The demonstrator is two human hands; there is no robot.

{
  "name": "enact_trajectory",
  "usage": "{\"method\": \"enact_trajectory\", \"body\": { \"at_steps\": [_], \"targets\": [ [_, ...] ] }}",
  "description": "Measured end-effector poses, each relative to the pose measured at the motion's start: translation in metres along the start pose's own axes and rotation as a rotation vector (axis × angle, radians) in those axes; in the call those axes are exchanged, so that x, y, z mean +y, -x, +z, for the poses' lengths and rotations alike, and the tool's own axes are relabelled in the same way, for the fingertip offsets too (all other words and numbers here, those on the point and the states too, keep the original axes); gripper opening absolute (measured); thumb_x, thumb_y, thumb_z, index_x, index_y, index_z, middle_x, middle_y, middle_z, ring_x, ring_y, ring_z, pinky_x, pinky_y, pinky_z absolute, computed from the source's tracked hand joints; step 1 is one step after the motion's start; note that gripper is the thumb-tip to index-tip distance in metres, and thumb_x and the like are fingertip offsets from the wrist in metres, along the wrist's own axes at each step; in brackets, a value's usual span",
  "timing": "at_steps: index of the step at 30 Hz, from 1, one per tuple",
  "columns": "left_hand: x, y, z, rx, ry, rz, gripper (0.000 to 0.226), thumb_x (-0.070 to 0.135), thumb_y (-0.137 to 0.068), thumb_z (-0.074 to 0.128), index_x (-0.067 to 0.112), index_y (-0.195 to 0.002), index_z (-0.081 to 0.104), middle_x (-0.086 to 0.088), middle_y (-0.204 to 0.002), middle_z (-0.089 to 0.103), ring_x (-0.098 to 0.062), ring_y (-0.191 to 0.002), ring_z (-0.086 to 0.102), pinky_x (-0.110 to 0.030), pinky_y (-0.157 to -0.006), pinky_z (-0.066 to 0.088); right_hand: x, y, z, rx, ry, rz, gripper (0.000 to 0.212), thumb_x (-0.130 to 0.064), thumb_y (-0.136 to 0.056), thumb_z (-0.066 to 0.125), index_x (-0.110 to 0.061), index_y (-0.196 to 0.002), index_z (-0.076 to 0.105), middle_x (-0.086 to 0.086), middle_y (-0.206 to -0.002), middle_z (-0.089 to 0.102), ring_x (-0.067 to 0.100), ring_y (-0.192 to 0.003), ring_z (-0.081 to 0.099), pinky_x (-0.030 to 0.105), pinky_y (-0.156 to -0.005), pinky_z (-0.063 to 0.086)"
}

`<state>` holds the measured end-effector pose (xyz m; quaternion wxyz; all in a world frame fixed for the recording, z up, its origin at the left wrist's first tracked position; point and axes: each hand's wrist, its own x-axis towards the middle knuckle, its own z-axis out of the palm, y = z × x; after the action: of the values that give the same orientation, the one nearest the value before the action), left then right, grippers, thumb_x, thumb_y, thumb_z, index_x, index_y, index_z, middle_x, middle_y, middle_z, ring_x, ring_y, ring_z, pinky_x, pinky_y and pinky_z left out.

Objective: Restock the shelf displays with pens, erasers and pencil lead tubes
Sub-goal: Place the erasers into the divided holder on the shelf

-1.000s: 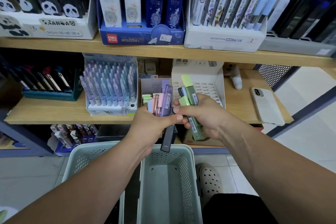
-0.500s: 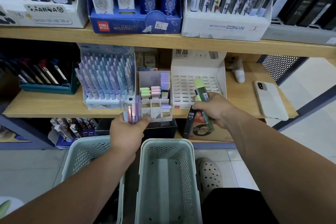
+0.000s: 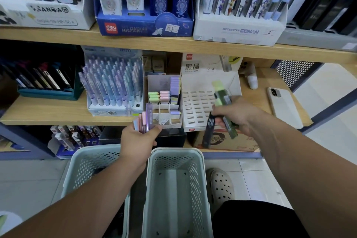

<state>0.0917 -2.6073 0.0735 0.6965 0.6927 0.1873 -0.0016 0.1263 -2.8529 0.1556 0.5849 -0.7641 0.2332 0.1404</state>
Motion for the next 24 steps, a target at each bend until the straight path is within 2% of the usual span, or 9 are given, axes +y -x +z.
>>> {"method": "enact_trajectory", "body": {
  "at_steps": [2, 5, 7, 9, 12, 14, 19, 22, 24],
  "targets": [
    [0.001, 0.001, 0.001, 0.005, 0.025, -0.002, 0.015, 0.012, -0.083, 0.079, 0.012, -0.094, 0.069, -0.005, -0.07, 0.063, -0.014, -0.049, 0.05, -0.018, -0.044, 0.042, -0.01, -0.001, 0.001, 0.144, -0.152, -0.214, 0.013, 0.005, -0.086, 0.072, -0.002, -0.091, 0.063, 0.02, -0.083, 0.072, 0.016, -0.054, 0.065, 0.027, -0.05, 0.054],
    [0.005, 0.001, 0.004, 0.001, 0.062, 0.006, 0.017, 0.012, -0.082, 0.079, 0.006, -0.095, 0.069, -0.005, -0.068, 0.062, -0.016, -0.051, 0.049, -0.018, -0.042, 0.04, -0.023, -0.006, 0.006, 0.289, -0.123, -0.442, 0.015, 0.002, -0.086, 0.073, -0.01, -0.09, 0.064, 0.012, -0.081, 0.073, 0.015, -0.063, 0.072, 0.027, -0.053, 0.055],
    [0.005, -0.001, 0.005, 0.004, 0.082, 0.017, 0.016, 0.011, -0.082, 0.079, 0.007, -0.092, 0.067, 0.0, -0.062, 0.058, -0.02, -0.056, 0.049, -0.017, -0.042, 0.039, -0.025, -0.014, 0.012, 0.316, 0.008, -0.527, 0.016, -0.003, -0.084, 0.076, -0.014, -0.088, 0.065, 0.013, -0.084, 0.073, 0.022, -0.069, 0.074, 0.032, -0.054, 0.058],
    [0.004, -0.002, 0.005, 0.005, 0.106, 0.021, 0.017, 0.01, -0.082, 0.079, 0.005, -0.094, 0.067, 0.003, -0.06, 0.058, -0.021, -0.06, 0.049, -0.017, -0.041, 0.038, -0.024, -0.022, 0.017, 0.324, 0.234, -0.598, 0.015, -0.011, -0.082, 0.078, -0.018, -0.085, 0.065, 0.008, -0.078, 0.07, 0.026, -0.069, 0.071, 0.036, -0.054, 0.056],
    [0.001, -0.002, 0.005, 0.003, 0.122, 0.009, 0.019, 0.008, -0.083, 0.078, -0.001, -0.096, 0.067, 0.0, -0.064, 0.059, -0.02, -0.062, 0.049, -0.015, -0.04, 0.037, -0.024, -0.029, 0.019, 0.292, 0.532, -0.708, 0.016, -0.02, -0.085, 0.076, -0.012, -0.087, 0.062, -0.002, -0.071, 0.059, 0.02, -0.067, 0.058, 0.028, -0.055, 0.039],
    [0.0, -0.004, 0.003, 0.003, 0.126, -0.006, 0.02, 0.008, -0.083, 0.078, -0.002, -0.097, 0.068, -0.003, -0.068, 0.061, -0.02, -0.062, 0.05, -0.016, -0.04, 0.037, -0.028, -0.031, 0.02, 0.299, 0.604, -0.79, 0.016, -0.02, -0.087, 0.074, -0.011, -0.088, 0.061, -0.001, -0.075, 0.058, 0.02, -0.071, 0.055, 0.027, -0.056, 0.034],
    [0.0, -0.012, -0.005, 0.047, 0.119, -0.042, 0.028, 0.016, -0.08, 0.081, 0.004, -0.102, 0.069, -0.009, -0.072, 0.064, -0.02, -0.056, 0.051, -0.022, -0.039, 0.033, -0.037, -0.045, 0.023, 0.27, 0.528, -0.763, 0.017, -0.022, -0.088, 0.075, -0.011, -0.091, 0.062, -0.004, -0.072, 0.056, 0.012, -0.064, 0.051, 0.015, -0.051, 0.035],
    [0.002, -0.012, -0.006, 0.057, 0.124, -0.055, 0.026, 0.017, -0.08, 0.08, 0.006, -0.102, 0.069, -0.003, -0.068, 0.065, -0.019, -0.058, 0.051, -0.022, -0.039, 0.032, -0.04, -0.051, 0.023, 0.217, 0.536, -0.747, 0.017, -0.023, -0.088, 0.075, -0.012, -0.095, 0.064, 0.002, -0.081, 0.063, 0.018, -0.072, 0.057, 0.024, -0.06, 0.043],
    [0.002, -0.012, -0.007, 0.057, 0.137, -0.057, 0.024, 0.016, -0.081, 0.08, 0.008, -0.102, 0.07, -0.002, -0.07, 0.067, -0.02, -0.059, 0.051, -0.022, -0.039, 0.032, -0.043, -0.052, 0.024, 0.195, 0.542, -0.745, 0.017, -0.022, -0.088, 0.075, -0.01, -0.091, 0.064, 0.004, -0.079, 0.062, 0.018, -0.071, 0.057, 0.027, -0.06, 0.044]
  ]
}}
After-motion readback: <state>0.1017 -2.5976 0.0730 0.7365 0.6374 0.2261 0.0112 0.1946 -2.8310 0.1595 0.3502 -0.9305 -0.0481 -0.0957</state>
